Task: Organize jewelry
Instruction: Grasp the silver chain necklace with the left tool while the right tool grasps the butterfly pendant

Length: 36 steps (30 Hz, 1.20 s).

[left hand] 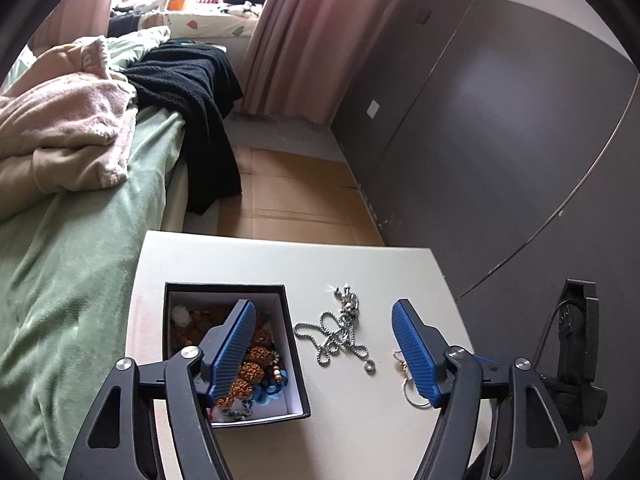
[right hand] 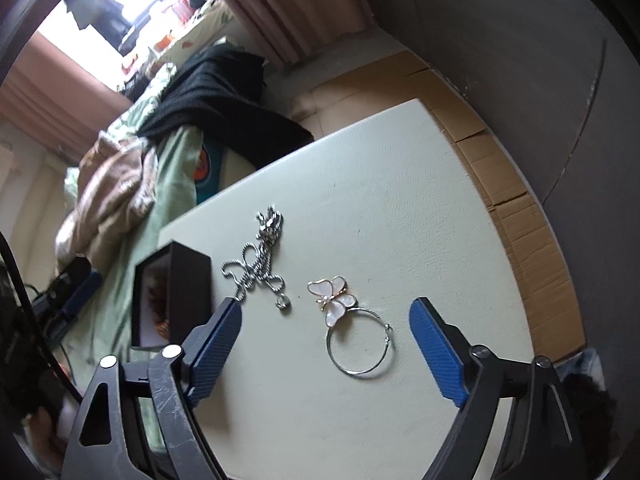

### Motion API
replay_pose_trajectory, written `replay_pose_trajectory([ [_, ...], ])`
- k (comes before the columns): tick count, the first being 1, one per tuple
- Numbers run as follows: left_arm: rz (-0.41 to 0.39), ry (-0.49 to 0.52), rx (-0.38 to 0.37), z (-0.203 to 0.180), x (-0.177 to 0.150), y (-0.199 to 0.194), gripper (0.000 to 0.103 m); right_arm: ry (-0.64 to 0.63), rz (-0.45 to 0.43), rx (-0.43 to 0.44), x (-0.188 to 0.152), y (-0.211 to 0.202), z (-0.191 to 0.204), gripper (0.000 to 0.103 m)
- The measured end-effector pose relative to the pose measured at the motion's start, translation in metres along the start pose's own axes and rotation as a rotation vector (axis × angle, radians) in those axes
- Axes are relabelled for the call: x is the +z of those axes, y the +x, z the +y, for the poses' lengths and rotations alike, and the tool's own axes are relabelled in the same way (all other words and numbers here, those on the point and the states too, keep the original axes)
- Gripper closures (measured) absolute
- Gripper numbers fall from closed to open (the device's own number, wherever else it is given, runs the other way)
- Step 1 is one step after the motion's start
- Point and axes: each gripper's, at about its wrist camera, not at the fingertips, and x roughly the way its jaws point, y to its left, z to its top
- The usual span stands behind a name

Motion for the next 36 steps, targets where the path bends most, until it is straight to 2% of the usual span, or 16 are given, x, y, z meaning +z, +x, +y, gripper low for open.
replay_pose_trajectory([
  [4, 0.031, -0.013, 0.027, 0.008, 0.001, 0.009, 0.042, -0.051, 0.045, -0.046, 0.0, 0.019, 0.009, 0.033],
  [11, 0.04, -0.043, 0.029, 0.022, 0.006, 0.013, 0.046, -0.116, 0.086, -0.124, -0.001, 0.041, 0.018, 0.04],
  [16, 0.038, -0.061, 0.024, 0.027, 0.012, 0.017, 0.049, -0.172, 0.126, -0.187, -0.003, 0.06, 0.025, 0.052],
  [19, 0.036, -0.076, 0.016, 0.028, 0.015, 0.02, 0.05, -0.227, 0.138, -0.239, -0.006, 0.067, 0.032, 0.055],
  [20, 0.037, -0.077, 0.014, 0.027, 0.015, 0.021, 0.05, -0.246, 0.138, -0.26, -0.006, 0.067, 0.034, 0.061],
  [21, 0.04, -0.076, 0.011, 0.026, 0.015, 0.023, 0.05, -0.258, 0.139, -0.288, -0.007, 0.067, 0.035, 0.072],
  [22, 0.044, -0.074, 0.008, 0.024, 0.015, 0.025, 0.05, -0.261, 0.141, -0.298, -0.006, 0.065, 0.033, 0.072],
  [24, 0.057, -0.063, 0.007, 0.018, 0.014, 0.03, 0.05, -0.238, 0.147, -0.264, -0.004, 0.061, 0.027, 0.072],
  [27, 0.083, -0.024, 0.014, 0.004, 0.012, 0.04, 0.057, -0.18, 0.153, -0.199, 0.001, 0.055, 0.015, 0.072],
  [31, 0.107, 0.009, 0.021, -0.01, 0.013, 0.051, 0.058, -0.085, 0.136, -0.107, 0.01, 0.04, -0.008, 0.072],
  [36, 0.148, 0.058, 0.04, -0.036, 0.017, 0.067, 0.059, -0.011, 0.109, -0.032, 0.014, 0.025, -0.028, 0.072],
])
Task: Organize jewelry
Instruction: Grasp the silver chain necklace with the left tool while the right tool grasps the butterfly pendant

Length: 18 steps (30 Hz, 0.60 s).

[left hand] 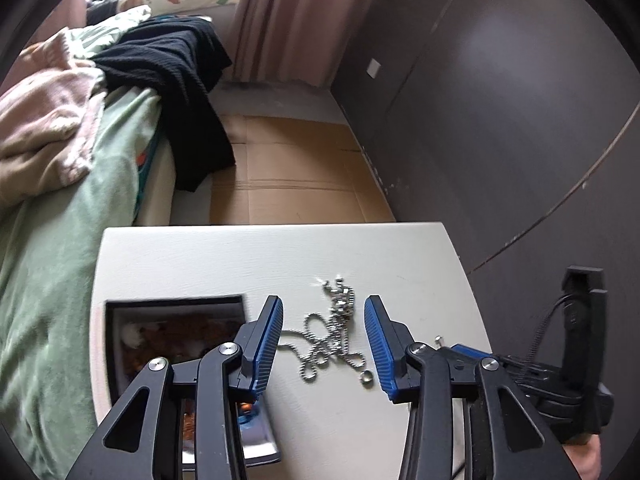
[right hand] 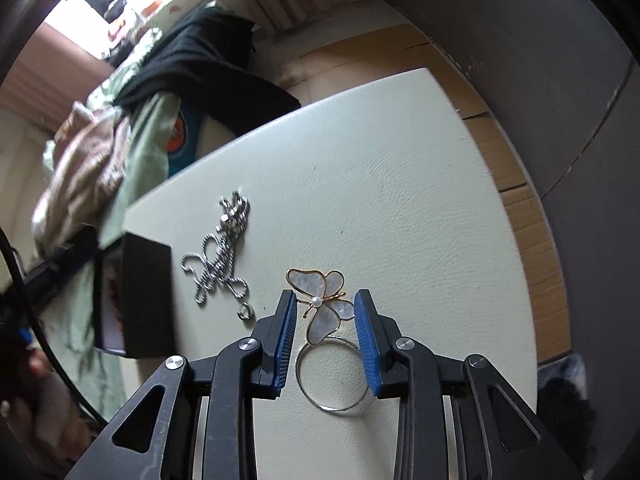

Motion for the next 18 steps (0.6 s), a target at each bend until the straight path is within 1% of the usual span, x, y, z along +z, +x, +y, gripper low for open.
replay_pose_trajectory([
  [3, 0.04, 0.039, 0.021, -0.017, 0.006, 0.013, 0.059, 0.029, -0.022, 0.026, 0.006, -0.007, -0.006, 0.072],
  [6, 0.097, 0.073, 0.056, -0.029, 0.01, 0.031, 0.059, 0.065, -0.041, 0.049, 0.009, -0.015, -0.015, 0.072],
  [9, 0.145, 0.111, 0.119, -0.04, 0.01, 0.05, 0.059, 0.085, -0.075, 0.068, 0.013, -0.024, -0.02, 0.072],
  [11, 0.169, 0.133, 0.139, -0.047, 0.008, 0.061, 0.059, 0.098, -0.101, 0.081, 0.017, -0.03, -0.022, 0.072],
  [14, 0.204, 0.143, 0.176, -0.05, 0.006, 0.076, 0.059, 0.121, -0.112, 0.105, 0.021, -0.033, -0.027, 0.072],
  [18, 0.228, 0.134, 0.221, -0.048, 0.005, 0.095, 0.059, 0.151, -0.121, 0.108, 0.022, -0.038, -0.037, 0.072],
])
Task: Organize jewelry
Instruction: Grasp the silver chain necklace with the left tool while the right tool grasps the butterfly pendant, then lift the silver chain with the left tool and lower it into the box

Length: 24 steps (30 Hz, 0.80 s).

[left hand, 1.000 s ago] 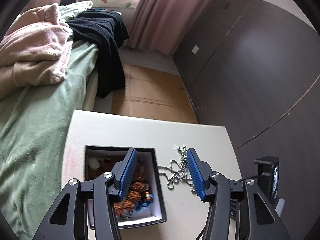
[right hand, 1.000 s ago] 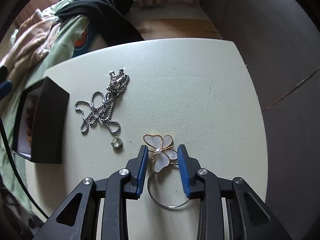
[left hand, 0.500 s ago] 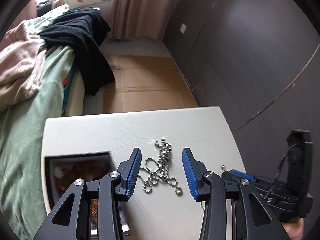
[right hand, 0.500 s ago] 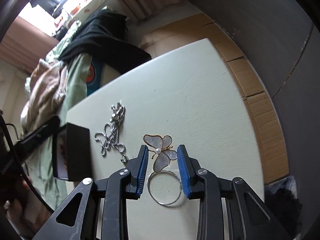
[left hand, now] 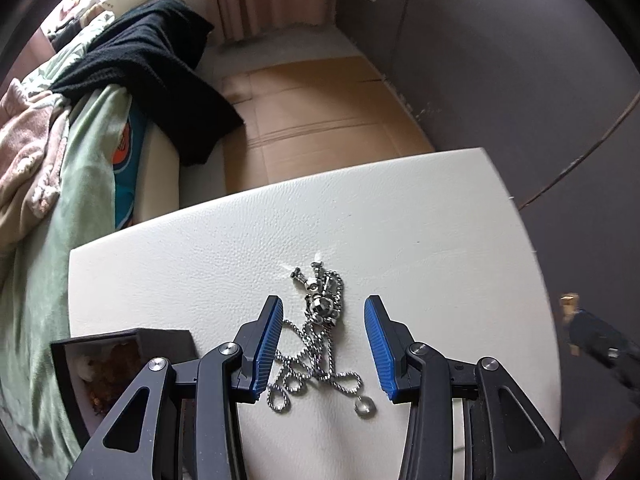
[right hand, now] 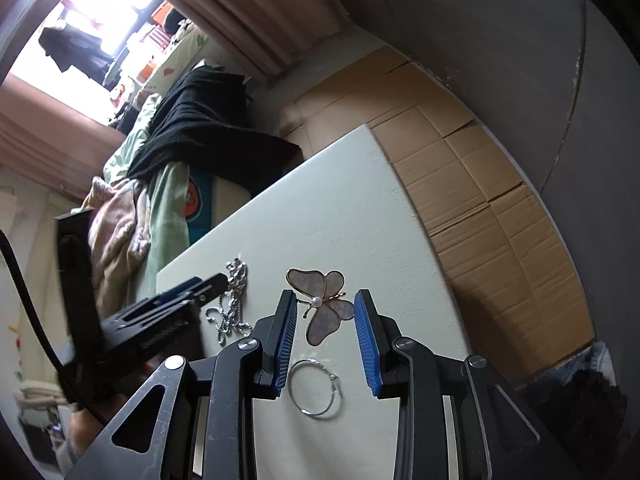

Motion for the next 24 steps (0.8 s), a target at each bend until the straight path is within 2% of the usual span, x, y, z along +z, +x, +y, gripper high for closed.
replay_pose_trajectory([
  [6, 0.033, -0.014, 0.007, -0.005, -0.001, 0.025, 0.061, 0.016, -0.019, 0.001, 0.002, -0.01, -0.008, 0.072],
  [8, 0.01, -0.001, 0.024, -0.007, -0.002, 0.024, 0.071, 0.019, -0.017, 0.006, 0.001, -0.01, -0.009, 0.072],
  [9, 0.016, -0.009, 0.018, -0.005, -0.003, 0.024, 0.084, 0.016, -0.016, 0.007, 0.0, -0.01, -0.009, 0.072],
  [11, 0.029, -0.039, -0.034, 0.002, -0.002, 0.023, 0.084, 0.014, -0.014, 0.013, 0.001, -0.01, -0.01, 0.072],
  [12, 0.02, -0.039, -0.029, 0.003, -0.003, 0.02, 0.084, 0.014, -0.014, 0.017, 0.001, -0.011, -0.009, 0.072],
  [14, -0.006, -0.03, -0.01, 0.005, -0.003, 0.01, 0.084, 0.012, -0.016, 0.024, 0.0, -0.011, -0.007, 0.072],
  [16, -0.019, -0.039, -0.041, 0.008, -0.004, -0.002, 0.084, 0.01, -0.019, 0.031, -0.001, -0.012, -0.007, 0.072],
  [18, -0.047, -0.035, -0.036, 0.01, -0.004, -0.018, 0.085, 0.005, -0.016, 0.042, -0.002, -0.011, -0.004, 0.072],
  [19, -0.066, -0.027, -0.028, 0.01, -0.004, -0.029, 0.1, 0.003, -0.014, 0.048, -0.003, -0.01, -0.002, 0.072],
  [24, -0.154, -0.005, -0.034, 0.017, -0.003, -0.084, 0.101, -0.008, -0.007, 0.065, -0.006, -0.008, 0.004, 0.072],
])
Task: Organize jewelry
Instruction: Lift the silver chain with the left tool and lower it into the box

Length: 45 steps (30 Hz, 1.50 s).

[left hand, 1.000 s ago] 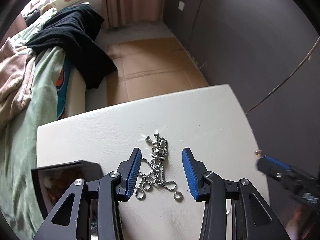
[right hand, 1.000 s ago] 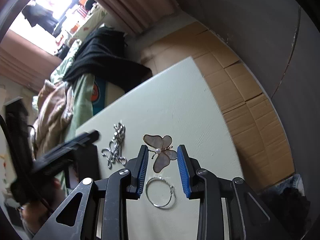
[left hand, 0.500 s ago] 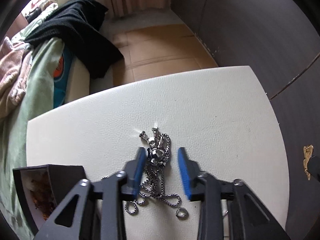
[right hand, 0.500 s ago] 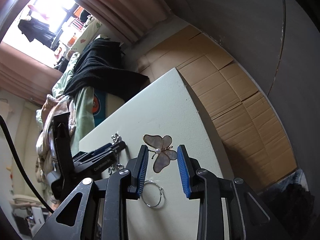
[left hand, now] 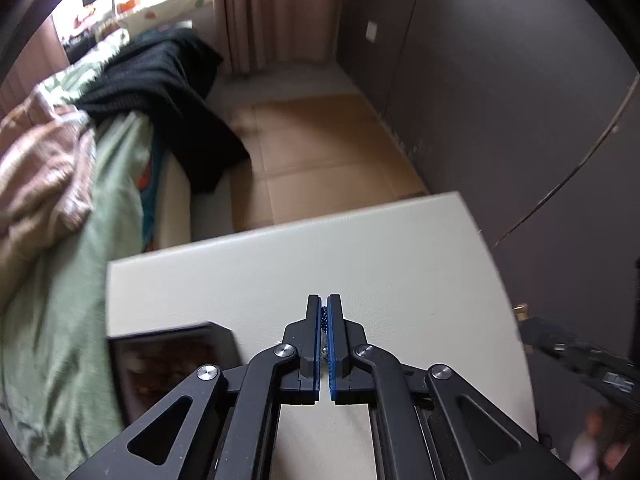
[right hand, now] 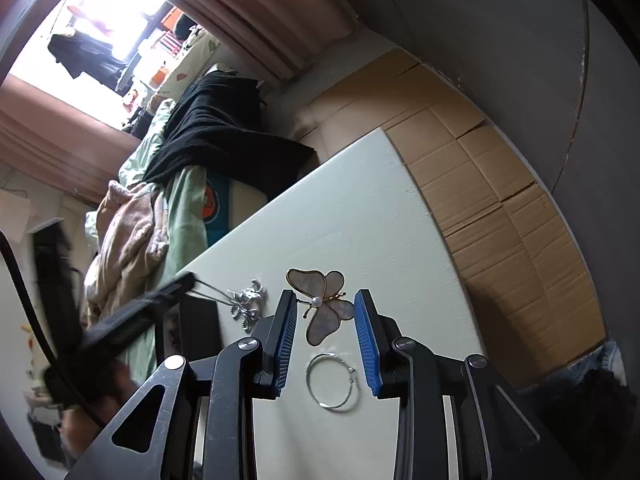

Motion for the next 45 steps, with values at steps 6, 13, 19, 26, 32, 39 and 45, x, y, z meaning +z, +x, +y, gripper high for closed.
replay_pose_trajectory([
  [6, -0.099, 0.021, 0.0, 0.002, 0.007, -0.056, 0.101, -0.015, 0.005, 0.018, -0.002, 0.003, 0.01, 0.072],
  [13, -0.22, 0.042, 0.015, 0.006, 0.018, -0.117, 0.101, -0.024, 0.0, 0.036, -0.005, 0.002, 0.018, 0.072],
  [19, -0.326, 0.03, 0.051, 0.016, 0.029, -0.17, 0.101, -0.042, -0.025, 0.075, -0.006, -0.008, 0.028, 0.072],
  [26, -0.433, 0.028, 0.079, 0.023, 0.042, -0.226, 0.101, -0.08, -0.046, 0.105, -0.012, -0.017, 0.047, 0.072],
  [32, -0.506, 0.046, 0.096, 0.021, 0.05, -0.264, 0.101, -0.101, -0.046, 0.114, -0.017, -0.017, 0.058, 0.072],
  [39, -0.571, 0.061, 0.13, 0.024, 0.057, -0.304, 0.101, -0.123, -0.037, 0.111, -0.02, -0.015, 0.063, 0.072],
  [45, -0.58, 0.037, 0.164, 0.044, 0.054, -0.311, 0.101, -0.133, -0.032, 0.113, -0.02, -0.014, 0.065, 0.072],
])
